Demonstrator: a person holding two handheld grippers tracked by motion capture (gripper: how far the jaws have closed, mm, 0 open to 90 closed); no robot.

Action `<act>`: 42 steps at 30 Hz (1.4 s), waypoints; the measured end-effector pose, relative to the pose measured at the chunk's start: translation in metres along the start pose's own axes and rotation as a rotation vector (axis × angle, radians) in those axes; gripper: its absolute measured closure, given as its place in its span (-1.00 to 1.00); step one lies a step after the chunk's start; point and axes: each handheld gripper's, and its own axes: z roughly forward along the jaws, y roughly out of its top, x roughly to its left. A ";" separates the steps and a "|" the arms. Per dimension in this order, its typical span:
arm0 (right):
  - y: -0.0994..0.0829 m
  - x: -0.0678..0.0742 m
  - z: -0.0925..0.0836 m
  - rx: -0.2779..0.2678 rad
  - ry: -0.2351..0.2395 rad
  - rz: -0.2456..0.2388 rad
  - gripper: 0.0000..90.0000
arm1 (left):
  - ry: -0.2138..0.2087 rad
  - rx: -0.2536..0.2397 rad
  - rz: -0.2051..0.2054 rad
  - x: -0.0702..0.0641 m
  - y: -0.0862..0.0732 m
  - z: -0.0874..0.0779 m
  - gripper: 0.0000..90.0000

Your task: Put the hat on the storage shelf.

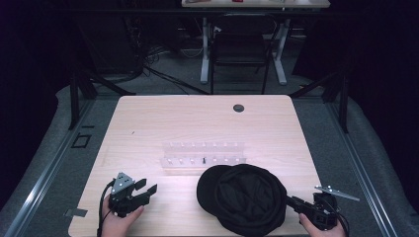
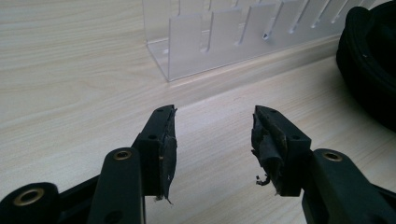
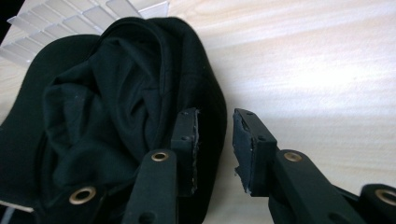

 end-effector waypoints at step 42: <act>0.075 0.003 0.025 0.284 -0.038 -0.083 0.87 | 0.000 0.012 0.028 -0.007 -0.004 0.000 0.10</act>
